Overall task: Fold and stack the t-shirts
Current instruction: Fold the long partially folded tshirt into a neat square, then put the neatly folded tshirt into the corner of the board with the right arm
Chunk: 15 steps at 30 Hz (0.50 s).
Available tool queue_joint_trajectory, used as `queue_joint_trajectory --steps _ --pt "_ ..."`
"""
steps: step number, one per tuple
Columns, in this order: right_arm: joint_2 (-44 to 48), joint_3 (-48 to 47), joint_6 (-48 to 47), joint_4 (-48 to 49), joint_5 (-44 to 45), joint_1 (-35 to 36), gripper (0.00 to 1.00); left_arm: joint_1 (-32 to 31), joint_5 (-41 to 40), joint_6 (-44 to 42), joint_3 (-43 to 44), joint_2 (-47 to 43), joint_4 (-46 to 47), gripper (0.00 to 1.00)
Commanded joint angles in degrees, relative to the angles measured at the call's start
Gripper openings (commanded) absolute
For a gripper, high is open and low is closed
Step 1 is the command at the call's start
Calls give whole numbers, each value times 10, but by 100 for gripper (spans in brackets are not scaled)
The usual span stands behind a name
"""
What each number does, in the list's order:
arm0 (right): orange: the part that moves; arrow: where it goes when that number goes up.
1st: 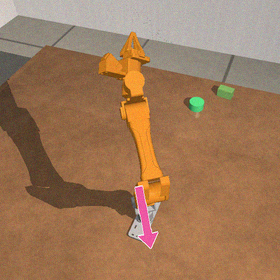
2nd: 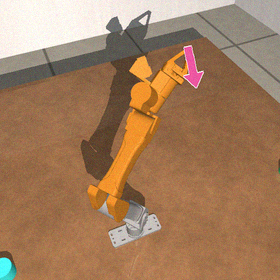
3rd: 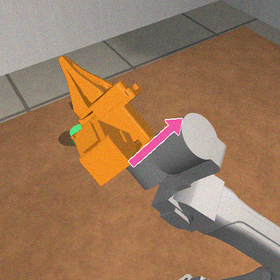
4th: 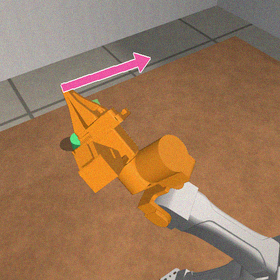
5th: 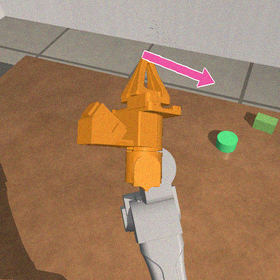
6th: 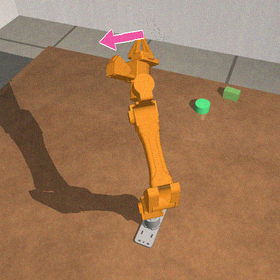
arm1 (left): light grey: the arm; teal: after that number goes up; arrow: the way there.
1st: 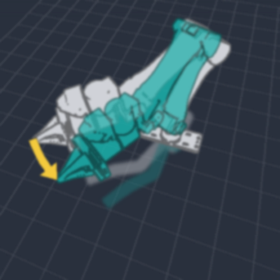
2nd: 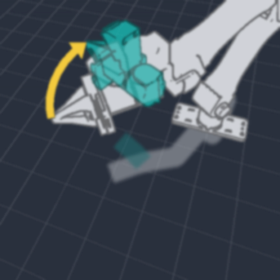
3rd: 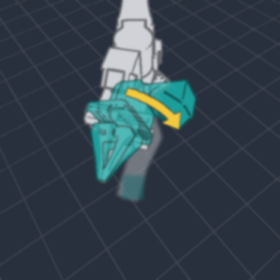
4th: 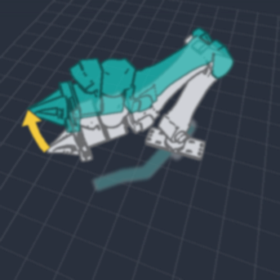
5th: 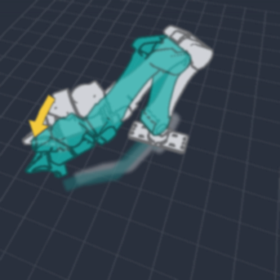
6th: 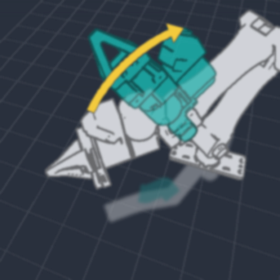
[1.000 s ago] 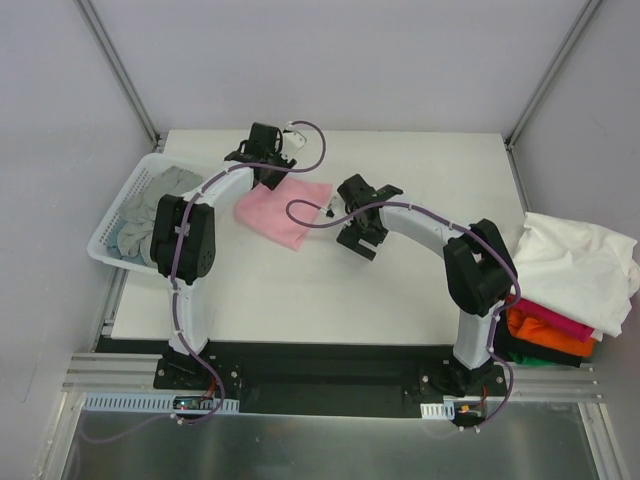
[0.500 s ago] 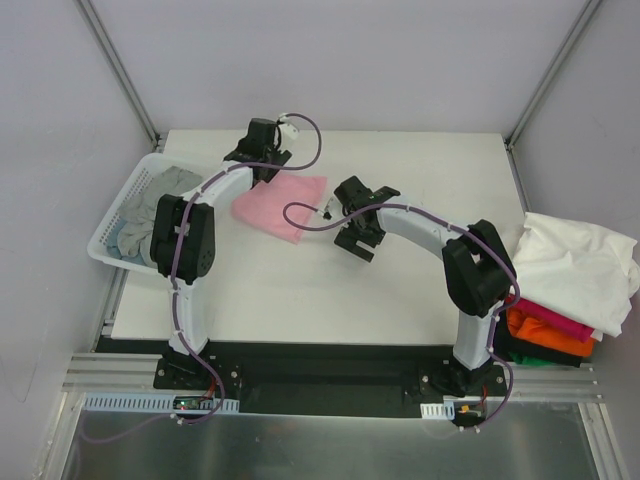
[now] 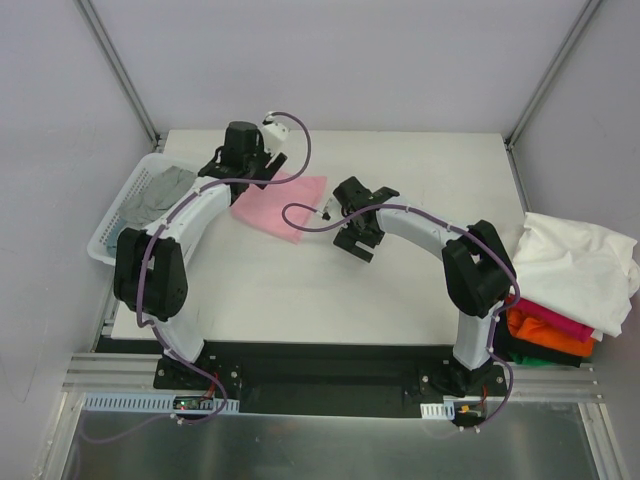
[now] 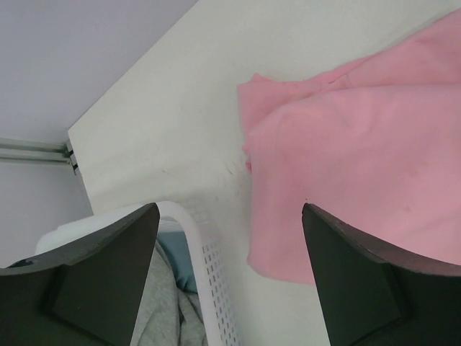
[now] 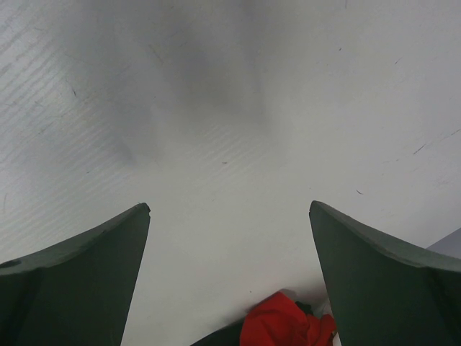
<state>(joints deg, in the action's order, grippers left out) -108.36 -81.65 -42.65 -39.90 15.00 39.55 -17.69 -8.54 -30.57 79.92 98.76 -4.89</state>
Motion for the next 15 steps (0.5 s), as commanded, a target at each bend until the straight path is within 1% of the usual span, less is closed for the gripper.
queue_joint_trajectory --steps 1,5,15 --pt "24 -4 2 -8 3 3 96 -7 84 32 -25 -22 -9 81" --pt "22 -3 3 -8 0 3 96 -7 127 46 -22 -4 -21 82" --pt "20 7 2 -2 1 3 96 -3 135 43 31 89 -22 82"
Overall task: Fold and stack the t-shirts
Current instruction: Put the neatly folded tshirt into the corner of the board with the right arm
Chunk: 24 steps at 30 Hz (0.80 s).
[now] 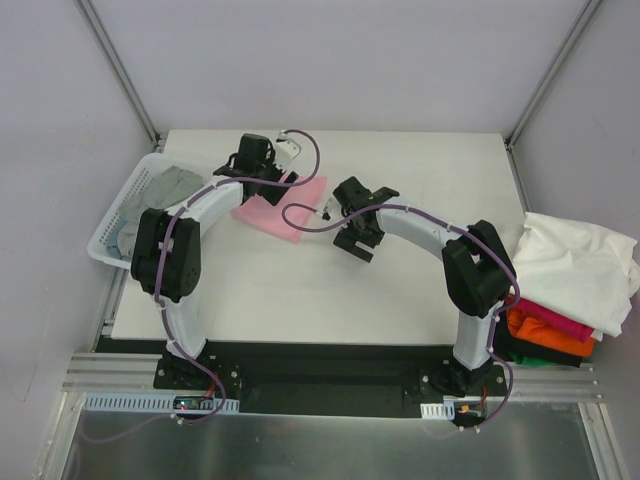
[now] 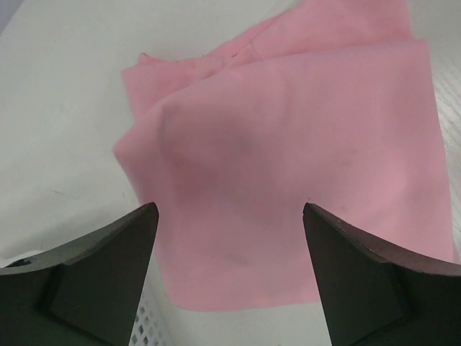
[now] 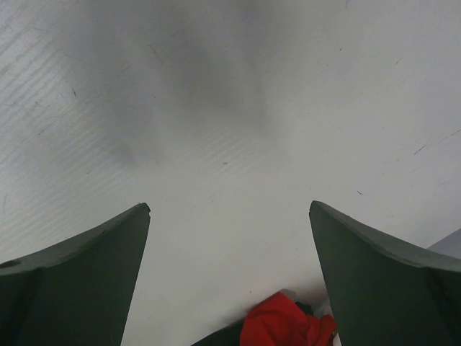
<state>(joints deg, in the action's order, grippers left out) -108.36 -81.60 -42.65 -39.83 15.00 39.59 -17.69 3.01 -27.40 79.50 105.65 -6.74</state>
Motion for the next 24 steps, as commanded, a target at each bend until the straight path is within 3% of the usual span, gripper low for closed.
queue_joint_trajectory --steps 1,11,16,24 --pt "20 7 2 -2 2 2 96 -4 20 10 39 25 -5 82" --pt "19 8 5 0 -2 2 96 15 21 2 107 104 -13 86" --pt "21 9 6 -2 -1 2 96 27 58 32 150 143 -55 87" --pt "21 2 3 -2 4 3 97 29 73 34 156 165 -106 87"
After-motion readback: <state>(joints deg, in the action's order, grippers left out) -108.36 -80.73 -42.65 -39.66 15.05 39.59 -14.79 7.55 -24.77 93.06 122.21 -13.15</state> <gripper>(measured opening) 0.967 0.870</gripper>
